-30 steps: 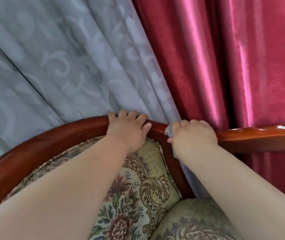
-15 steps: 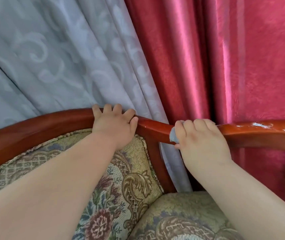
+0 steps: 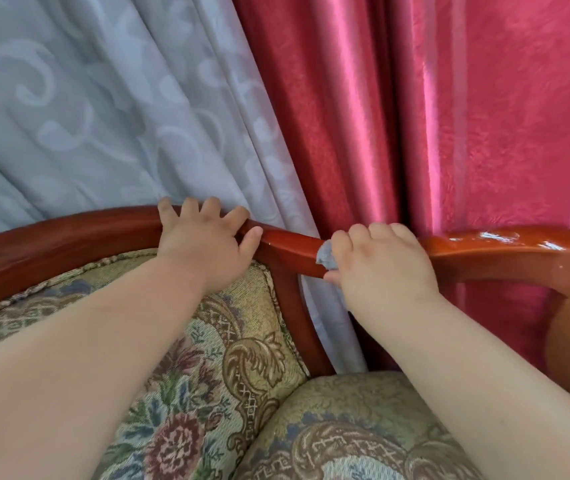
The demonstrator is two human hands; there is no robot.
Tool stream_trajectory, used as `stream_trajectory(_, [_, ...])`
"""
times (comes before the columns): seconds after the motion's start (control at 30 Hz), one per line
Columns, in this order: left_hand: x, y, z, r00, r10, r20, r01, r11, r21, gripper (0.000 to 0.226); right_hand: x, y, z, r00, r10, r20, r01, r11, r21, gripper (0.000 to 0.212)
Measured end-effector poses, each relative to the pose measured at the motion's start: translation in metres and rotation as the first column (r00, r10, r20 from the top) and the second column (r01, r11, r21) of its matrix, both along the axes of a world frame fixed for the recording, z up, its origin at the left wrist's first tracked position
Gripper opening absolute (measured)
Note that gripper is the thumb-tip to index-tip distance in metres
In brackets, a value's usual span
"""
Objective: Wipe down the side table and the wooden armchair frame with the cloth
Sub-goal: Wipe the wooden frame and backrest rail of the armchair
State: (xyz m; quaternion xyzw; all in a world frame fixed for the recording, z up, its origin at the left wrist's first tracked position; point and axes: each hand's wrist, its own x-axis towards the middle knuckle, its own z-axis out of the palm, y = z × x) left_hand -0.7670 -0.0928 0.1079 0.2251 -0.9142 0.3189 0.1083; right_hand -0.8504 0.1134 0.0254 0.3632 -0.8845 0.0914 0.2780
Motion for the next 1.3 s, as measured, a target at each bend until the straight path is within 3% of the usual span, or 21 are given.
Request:
stream_trajectory(0.17, [0.0,0.011,0.002,0.999,0.054,-0.008,-0.053,0.995,0.089,0.068,0.007,-0.01,0.009,0.99,-0.083,0.113,0.073,0.993,0.089,0.039])
stream_trajectory(0.33, [-0.023,0.058,-0.024,0.979,-0.185,0.089,0.158,0.955,0.252,0.044,0.005,-0.031,0.018,0.988,0.044,0.151,-0.055,0.996,0.068,0.036])
stream_trajectory(0.47, [-0.02,0.068,-0.041,0.992,-0.129,0.0,0.124,0.949,0.29,0.059,-0.004,0.018,0.008,0.999,-0.036,0.008,0.035,0.997,0.066,0.026])
stream_trajectory(0.63, [-0.033,0.094,-0.039,0.995,-0.013,0.102,-0.019,0.951,0.308,0.079,-0.015,0.088,0.001,0.986,-0.112,-0.122,0.127,0.985,0.116,0.032])
stream_trajectory(0.73, [-0.039,0.12,-0.045,0.991,-0.104,0.082,0.067,0.925,0.374,0.069,-0.01,0.073,0.01,0.983,-0.136,-0.123,0.151,0.98,0.127,0.028])
stream_trajectory(0.83, [-0.042,0.137,-0.055,0.977,-0.211,0.04,0.176,0.895,0.41,0.062,-0.013,0.059,0.014,0.999,-0.024,-0.043,0.032,0.982,0.186,0.048])
stream_trajectory(0.93, [-0.041,0.135,-0.06,0.976,-0.216,-0.03,0.21,0.891,0.403,0.067,-0.019,0.074,0.018,0.998,0.007,-0.057,0.003,0.986,0.164,0.025])
stream_trajectory(1.13, [-0.046,0.141,-0.057,0.983,-0.181,-0.038,0.178,0.873,0.453,0.07,-0.049,0.166,0.006,0.994,-0.058,-0.092,0.064,0.996,0.063,0.037])
stream_trajectory(1.3, [-0.048,0.146,-0.065,0.968,-0.219,-0.124,0.251,0.849,0.464,0.061,-0.041,0.148,0.001,0.987,-0.086,-0.132,0.091,0.995,0.027,0.033])
